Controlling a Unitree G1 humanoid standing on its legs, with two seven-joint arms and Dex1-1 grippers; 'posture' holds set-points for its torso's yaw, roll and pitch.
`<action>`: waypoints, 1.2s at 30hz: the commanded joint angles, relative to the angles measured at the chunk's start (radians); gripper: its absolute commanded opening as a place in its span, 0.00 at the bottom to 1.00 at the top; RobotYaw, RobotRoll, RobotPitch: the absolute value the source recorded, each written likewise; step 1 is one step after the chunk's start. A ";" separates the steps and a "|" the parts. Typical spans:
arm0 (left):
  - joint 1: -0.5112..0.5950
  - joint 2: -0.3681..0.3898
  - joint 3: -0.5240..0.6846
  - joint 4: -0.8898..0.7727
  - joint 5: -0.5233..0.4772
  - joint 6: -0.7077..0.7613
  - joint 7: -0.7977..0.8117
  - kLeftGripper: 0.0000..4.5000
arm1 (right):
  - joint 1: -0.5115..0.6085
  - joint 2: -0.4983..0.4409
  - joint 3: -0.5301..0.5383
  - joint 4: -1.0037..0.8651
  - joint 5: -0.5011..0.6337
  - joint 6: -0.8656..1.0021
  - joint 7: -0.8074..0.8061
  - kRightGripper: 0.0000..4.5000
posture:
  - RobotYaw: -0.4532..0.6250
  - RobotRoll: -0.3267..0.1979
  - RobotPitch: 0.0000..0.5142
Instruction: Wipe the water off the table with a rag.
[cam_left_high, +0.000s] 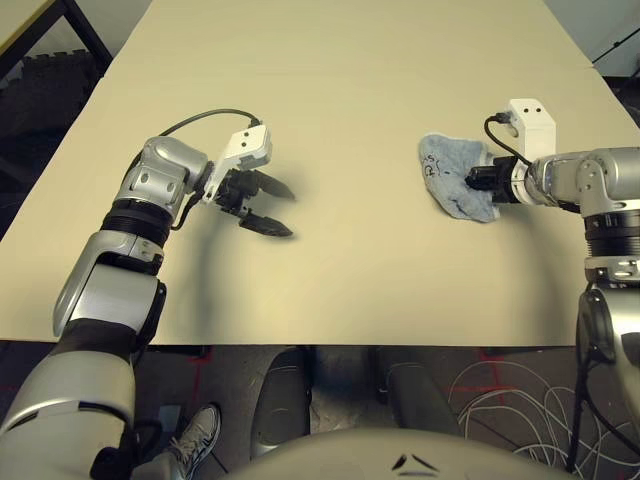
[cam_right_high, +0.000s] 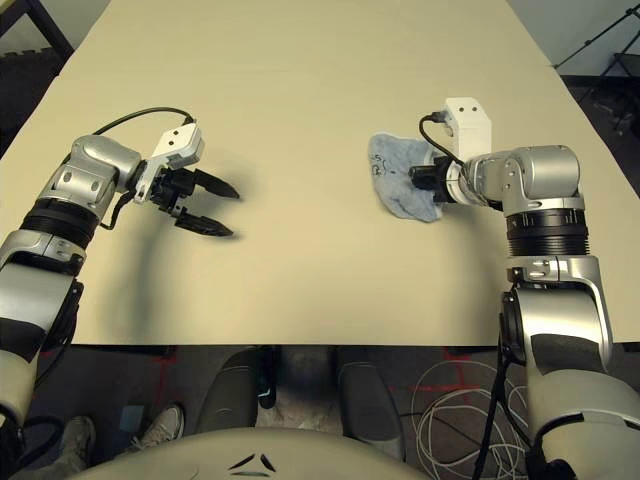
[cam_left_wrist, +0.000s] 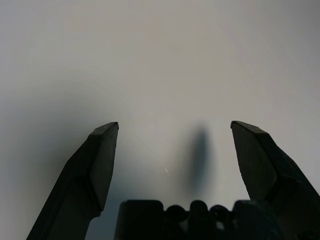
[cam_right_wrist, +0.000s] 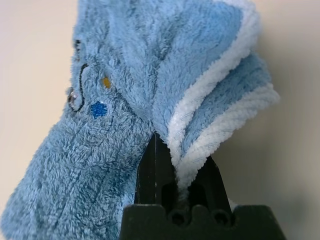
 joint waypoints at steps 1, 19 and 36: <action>-0.016 -0.002 -0.003 0.011 -0.007 -0.011 -0.009 1.00 | -0.030 0.046 -0.028 -0.056 0.025 0.049 -0.011 0.01 | 0.37 0.62 0.33; -0.021 -0.004 0.003 0.009 -0.019 0.001 -0.009 1.00 | -0.051 0.483 -0.124 -0.361 0.110 0.339 -0.158 0.01 | 0.38 0.62 0.33; 0.006 -0.003 0.003 -0.022 -0.029 0.021 -0.009 1.00 | -0.079 0.651 -0.077 -0.326 0.107 0.339 -0.185 0.01 | 0.40 0.62 0.36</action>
